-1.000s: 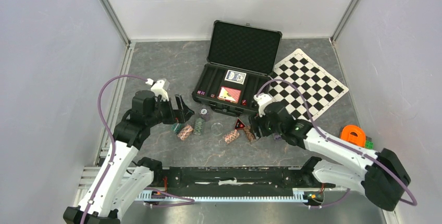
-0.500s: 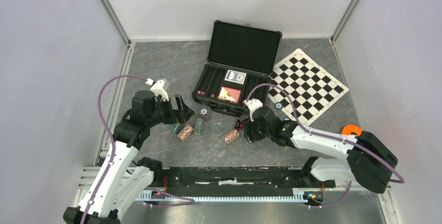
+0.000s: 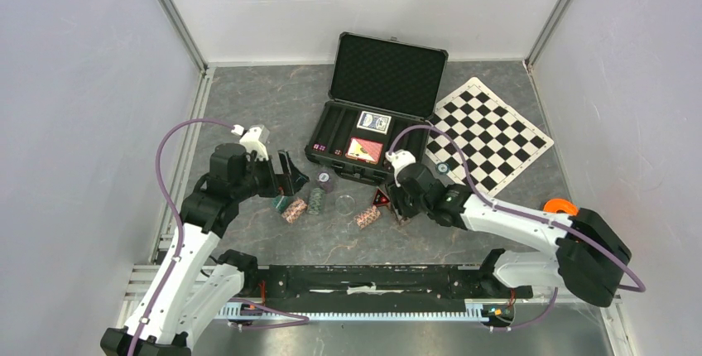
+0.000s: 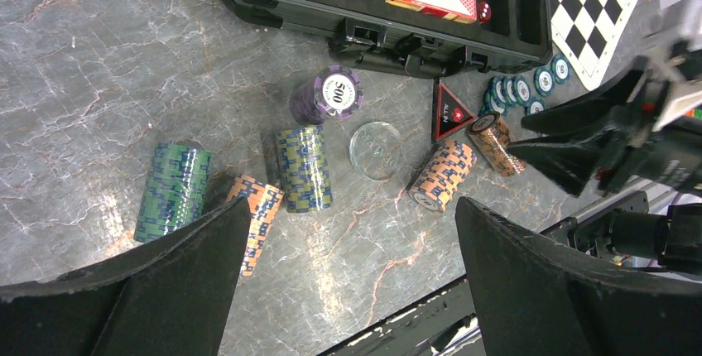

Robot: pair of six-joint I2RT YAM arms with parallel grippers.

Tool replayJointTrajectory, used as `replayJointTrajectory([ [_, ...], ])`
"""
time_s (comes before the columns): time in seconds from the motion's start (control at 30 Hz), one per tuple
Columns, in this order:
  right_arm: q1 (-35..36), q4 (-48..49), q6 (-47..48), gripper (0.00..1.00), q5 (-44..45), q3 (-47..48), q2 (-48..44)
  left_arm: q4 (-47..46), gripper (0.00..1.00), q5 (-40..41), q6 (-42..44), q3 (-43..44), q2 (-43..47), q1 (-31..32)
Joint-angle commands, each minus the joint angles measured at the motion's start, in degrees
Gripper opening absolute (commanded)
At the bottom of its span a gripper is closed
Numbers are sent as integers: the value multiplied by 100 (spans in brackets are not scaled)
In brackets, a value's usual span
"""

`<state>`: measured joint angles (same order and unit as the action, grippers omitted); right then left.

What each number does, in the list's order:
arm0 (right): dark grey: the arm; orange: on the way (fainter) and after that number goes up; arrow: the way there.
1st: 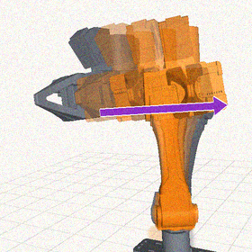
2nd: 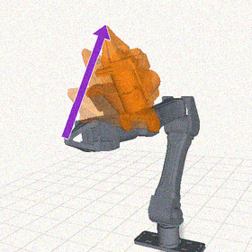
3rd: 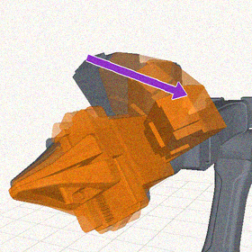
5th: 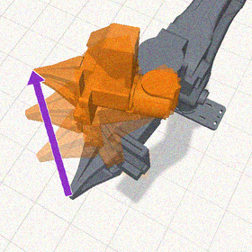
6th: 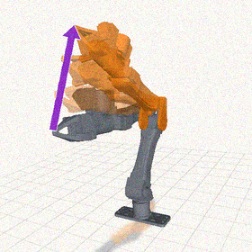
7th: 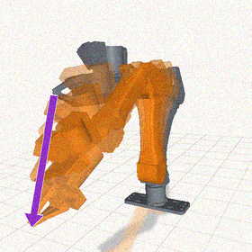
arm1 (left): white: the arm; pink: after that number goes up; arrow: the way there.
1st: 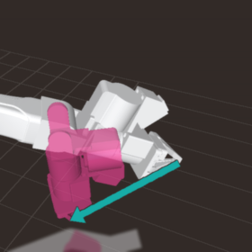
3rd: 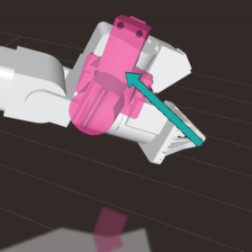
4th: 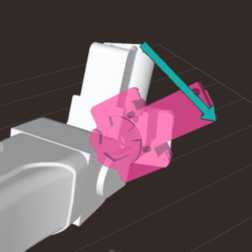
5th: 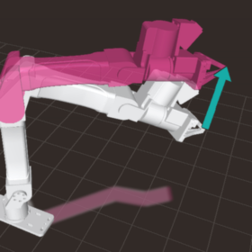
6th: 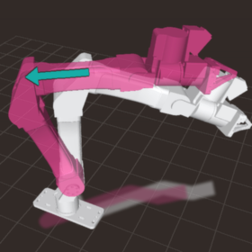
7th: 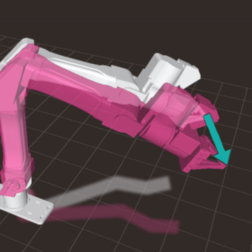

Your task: Pack up texas hold em set

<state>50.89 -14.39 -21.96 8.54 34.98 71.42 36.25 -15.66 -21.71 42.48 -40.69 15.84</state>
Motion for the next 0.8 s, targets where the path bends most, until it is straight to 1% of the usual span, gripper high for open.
replayJointTrajectory([
  [0.0,10,-389,149,47,448,709,-469,-198,100,-150,213,34,-17,5],
  [0.27,1,-632,565,44,854,1488,-778,-199,100,-126,212,26,-27,7],
  [0.33,2,-632,698,43,1064,1680,-804,-197,100,-119,216,29,-43,7],
  [0.47,-72,-615,930,38,1643,2084,-733,-198,100,-119,212,25,-68,7],
  [0.53,-186,-522,1014,37,1855,2256,-660,-197,100,-113,212,25,-72,3],
  [0.6,-411,-230,1085,36,1931,2305,-560,-199,100,-113,212,24,-76,7],
  [0.77,-1128,434,814,32,1899,2303,-89,-202,100,-104,216,26,-74,5],
])
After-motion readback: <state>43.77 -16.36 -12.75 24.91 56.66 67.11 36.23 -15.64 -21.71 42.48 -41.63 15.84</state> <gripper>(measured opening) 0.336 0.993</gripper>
